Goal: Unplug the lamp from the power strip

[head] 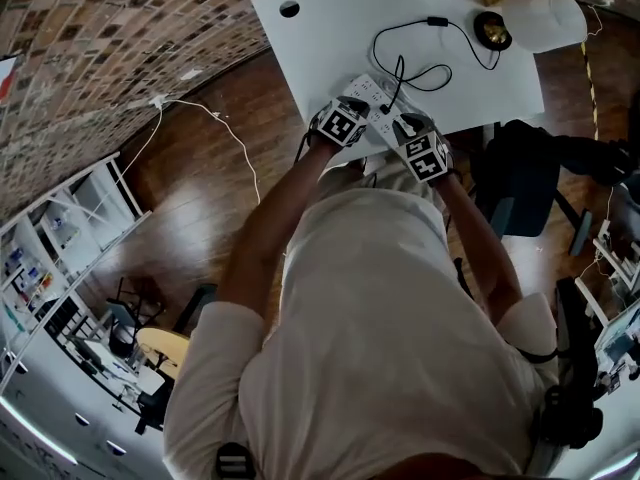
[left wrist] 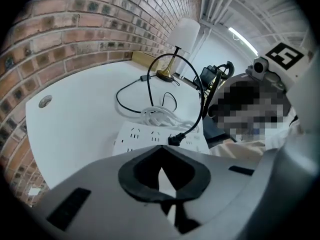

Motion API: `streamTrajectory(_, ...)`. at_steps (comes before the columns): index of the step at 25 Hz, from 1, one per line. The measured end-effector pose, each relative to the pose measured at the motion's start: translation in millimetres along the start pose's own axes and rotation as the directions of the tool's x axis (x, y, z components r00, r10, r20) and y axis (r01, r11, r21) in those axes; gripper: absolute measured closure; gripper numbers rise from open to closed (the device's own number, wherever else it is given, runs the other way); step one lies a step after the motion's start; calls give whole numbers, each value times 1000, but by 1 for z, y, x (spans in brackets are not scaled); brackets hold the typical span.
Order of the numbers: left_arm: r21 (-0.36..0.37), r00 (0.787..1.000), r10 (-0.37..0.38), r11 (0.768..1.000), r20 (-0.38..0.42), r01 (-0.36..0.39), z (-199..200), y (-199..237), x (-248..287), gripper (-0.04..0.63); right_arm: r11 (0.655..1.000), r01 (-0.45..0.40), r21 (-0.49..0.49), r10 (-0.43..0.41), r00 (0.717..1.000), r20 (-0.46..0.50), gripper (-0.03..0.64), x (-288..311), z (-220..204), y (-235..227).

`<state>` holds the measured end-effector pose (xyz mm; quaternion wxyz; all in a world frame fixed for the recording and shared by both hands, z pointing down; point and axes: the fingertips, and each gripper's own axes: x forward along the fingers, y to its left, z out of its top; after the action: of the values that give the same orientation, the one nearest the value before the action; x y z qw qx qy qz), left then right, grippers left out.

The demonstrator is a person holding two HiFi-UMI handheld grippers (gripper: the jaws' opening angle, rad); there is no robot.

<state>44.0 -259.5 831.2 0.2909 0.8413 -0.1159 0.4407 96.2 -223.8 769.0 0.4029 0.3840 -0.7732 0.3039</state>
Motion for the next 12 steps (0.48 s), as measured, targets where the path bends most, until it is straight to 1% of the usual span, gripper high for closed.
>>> streamTrajectory(4,69,999,34,997,-10,-33,5,7,7,591,999,-13,-31,11,998,-56,548,26,-6,1)
streamTrajectory(6,106,999,36,994,-28,-33,0,7,14,591,999,-24,-49,20,997,-76,546,35,-7,4)
streamTrajectory(10,214,997,69,975,-44,-58,-6,9,21,591,995,-31,-97,22,995,-97,545,47,-3,8)
streamTrajectory(12,248,994,94,965,-49,-79,-11,14,23,591,992,-34,-124,21,994,-108,545,55,-1,9)
